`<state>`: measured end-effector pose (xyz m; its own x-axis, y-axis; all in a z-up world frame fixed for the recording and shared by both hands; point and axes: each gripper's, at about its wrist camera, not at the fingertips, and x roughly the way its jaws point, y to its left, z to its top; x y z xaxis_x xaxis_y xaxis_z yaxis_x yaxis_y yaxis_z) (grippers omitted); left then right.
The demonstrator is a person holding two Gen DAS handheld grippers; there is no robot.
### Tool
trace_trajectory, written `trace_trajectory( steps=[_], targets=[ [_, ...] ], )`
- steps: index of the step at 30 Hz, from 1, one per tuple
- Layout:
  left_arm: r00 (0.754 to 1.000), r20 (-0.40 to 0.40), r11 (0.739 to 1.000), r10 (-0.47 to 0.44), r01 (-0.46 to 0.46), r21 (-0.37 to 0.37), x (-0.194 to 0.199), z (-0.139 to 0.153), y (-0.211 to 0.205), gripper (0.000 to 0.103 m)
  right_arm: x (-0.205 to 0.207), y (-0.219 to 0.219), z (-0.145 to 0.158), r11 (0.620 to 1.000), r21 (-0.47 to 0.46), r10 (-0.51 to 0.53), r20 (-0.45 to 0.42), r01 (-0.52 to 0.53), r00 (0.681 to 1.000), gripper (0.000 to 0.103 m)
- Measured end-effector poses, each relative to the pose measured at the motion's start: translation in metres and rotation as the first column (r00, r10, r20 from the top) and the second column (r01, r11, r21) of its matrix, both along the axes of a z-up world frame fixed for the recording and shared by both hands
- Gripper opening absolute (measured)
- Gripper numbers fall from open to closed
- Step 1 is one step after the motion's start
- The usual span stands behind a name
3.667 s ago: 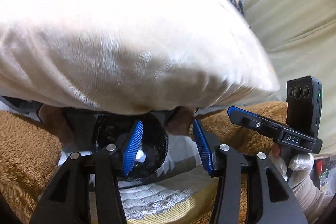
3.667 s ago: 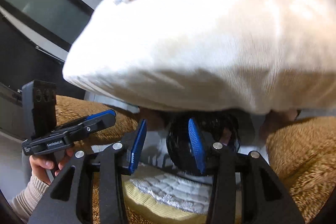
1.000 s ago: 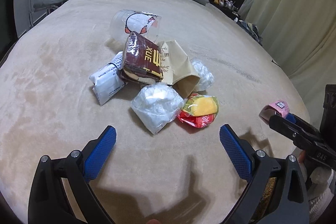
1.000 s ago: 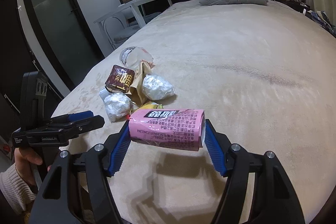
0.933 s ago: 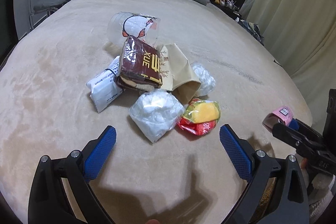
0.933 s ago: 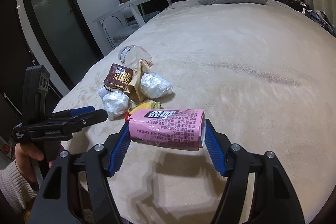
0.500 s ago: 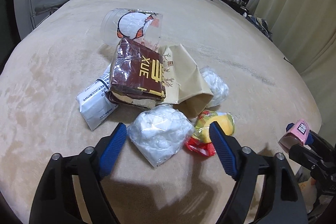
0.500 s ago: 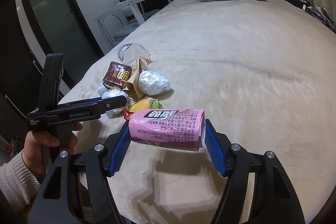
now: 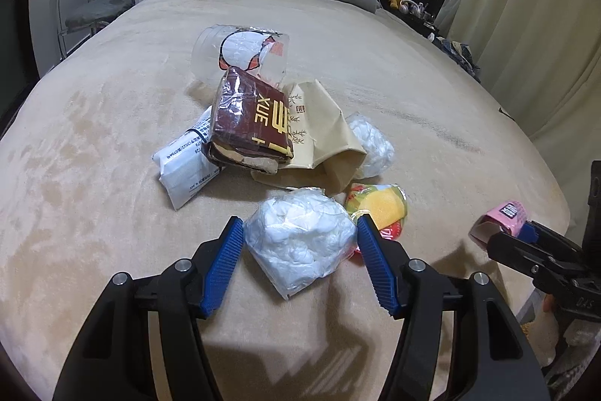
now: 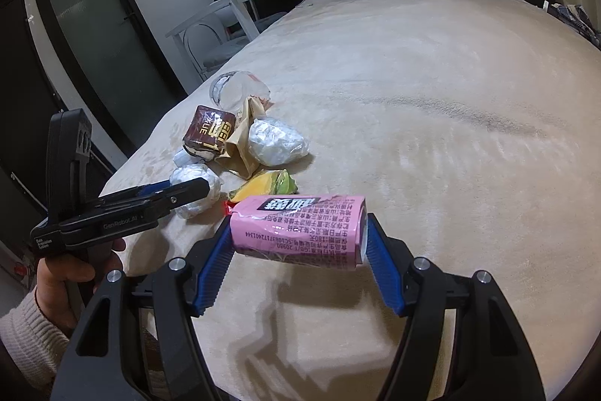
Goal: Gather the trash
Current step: 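Grasp the pink drink carton with the right tool while the left tool grasps the white plastic bag, then carry the carton and bag down to the bin and open both tools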
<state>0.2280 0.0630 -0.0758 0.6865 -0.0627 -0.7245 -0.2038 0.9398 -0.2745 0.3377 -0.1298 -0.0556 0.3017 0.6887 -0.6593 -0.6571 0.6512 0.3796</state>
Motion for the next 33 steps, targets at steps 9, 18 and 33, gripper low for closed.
trace_trajectory(
  steps=[9,18,33],
  targets=[
    [0.993,0.115,1.0,-0.005,0.006,-0.006,-0.037,0.022,-0.004,0.061,-0.016,0.011,0.0,0.996,0.063,0.059,-0.01,-0.058,0.998,0.067],
    [0.991,0.136,1.0,-0.012,0.014,-0.011,-0.078,0.024,-0.014,0.061,-0.038,0.011,0.008,0.991,0.086,0.098,0.036,-0.101,0.995,0.068],
    [0.992,0.094,0.996,-0.086,0.088,-0.021,-0.137,0.016,-0.07,0.061,-0.071,-0.032,0.028,0.932,0.175,0.317,0.026,-0.317,0.948,0.068]
  ],
)
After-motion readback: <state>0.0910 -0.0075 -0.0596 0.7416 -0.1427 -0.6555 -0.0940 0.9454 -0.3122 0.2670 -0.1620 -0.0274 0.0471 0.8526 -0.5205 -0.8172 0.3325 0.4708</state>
